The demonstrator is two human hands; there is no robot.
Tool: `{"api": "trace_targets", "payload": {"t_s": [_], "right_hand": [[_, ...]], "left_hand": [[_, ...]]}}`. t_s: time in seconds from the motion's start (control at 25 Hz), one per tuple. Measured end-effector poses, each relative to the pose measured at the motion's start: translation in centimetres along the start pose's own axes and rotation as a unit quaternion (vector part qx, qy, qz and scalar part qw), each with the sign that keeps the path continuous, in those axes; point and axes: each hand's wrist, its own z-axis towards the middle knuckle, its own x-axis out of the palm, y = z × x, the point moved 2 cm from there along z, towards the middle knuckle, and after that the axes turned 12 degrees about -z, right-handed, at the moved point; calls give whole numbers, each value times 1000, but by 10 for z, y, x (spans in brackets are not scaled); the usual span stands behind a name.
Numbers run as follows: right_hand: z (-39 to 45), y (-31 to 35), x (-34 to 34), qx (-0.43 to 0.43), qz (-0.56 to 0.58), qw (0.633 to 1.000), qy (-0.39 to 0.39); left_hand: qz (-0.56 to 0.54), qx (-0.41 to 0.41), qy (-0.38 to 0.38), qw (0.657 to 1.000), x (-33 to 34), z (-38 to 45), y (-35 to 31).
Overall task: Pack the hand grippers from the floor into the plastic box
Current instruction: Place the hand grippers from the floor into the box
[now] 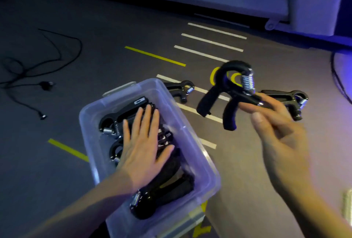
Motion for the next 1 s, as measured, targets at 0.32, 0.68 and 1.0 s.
{"api": "trace_targets", "payload": {"t_s": [0.32,0.68,1.0], "right_hand": [[-50,26,126,-216,-228,922,226],[-77,8,168,-264,-346,799,414],[-40,-12,171,-194,-460,786,364]], "left_hand": [[-38,-81,-21,996,-33,-47,76],[-14,-37,9,999,-22,-43,81],[-29,-51,-20,998,-22,-44,75]]}}
